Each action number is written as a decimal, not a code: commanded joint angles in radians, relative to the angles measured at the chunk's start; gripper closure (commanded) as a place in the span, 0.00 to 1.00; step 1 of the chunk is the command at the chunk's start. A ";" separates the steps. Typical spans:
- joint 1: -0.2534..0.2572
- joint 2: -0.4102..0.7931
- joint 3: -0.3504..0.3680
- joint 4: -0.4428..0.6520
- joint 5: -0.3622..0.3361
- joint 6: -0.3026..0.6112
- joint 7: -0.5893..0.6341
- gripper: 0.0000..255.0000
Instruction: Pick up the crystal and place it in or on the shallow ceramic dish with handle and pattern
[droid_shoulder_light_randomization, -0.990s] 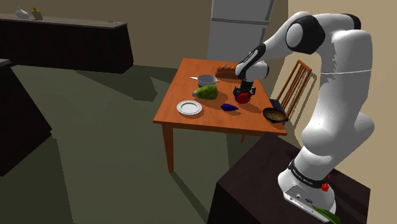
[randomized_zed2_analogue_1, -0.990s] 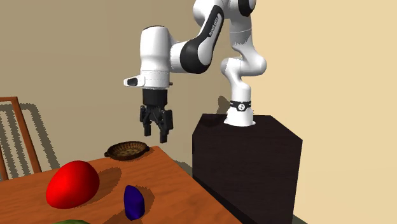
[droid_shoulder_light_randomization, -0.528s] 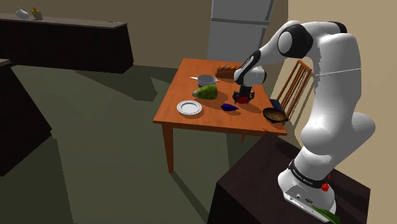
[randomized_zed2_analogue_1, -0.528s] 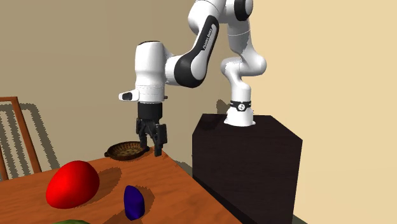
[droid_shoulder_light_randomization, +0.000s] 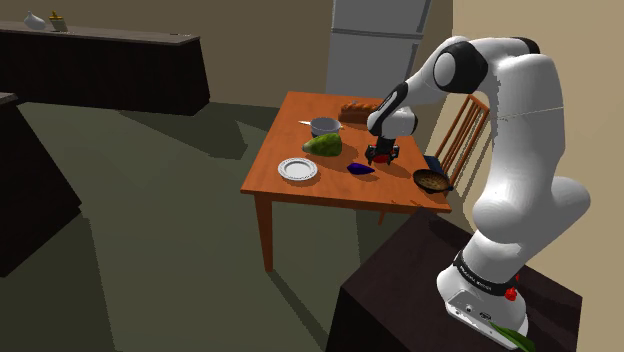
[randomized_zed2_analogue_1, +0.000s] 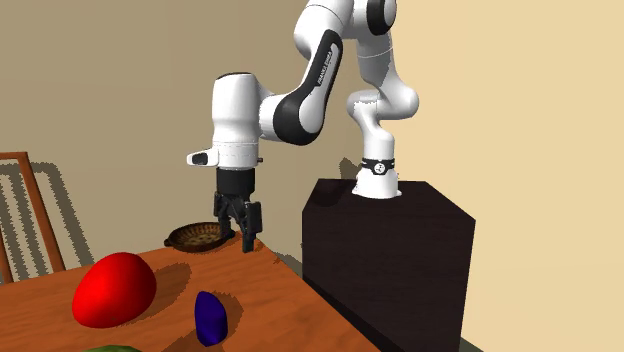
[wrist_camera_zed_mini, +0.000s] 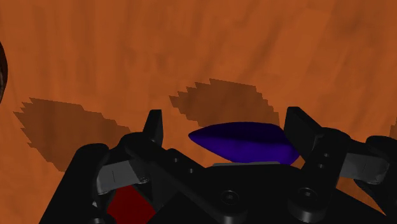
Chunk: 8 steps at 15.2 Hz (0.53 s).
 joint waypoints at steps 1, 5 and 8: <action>0.000 0.000 0.000 0.000 0.000 0.000 0.000 0.00; 0.000 0.000 0.000 0.000 0.000 0.000 0.000 1.00; 0.000 0.000 0.000 0.000 0.000 0.000 0.000 1.00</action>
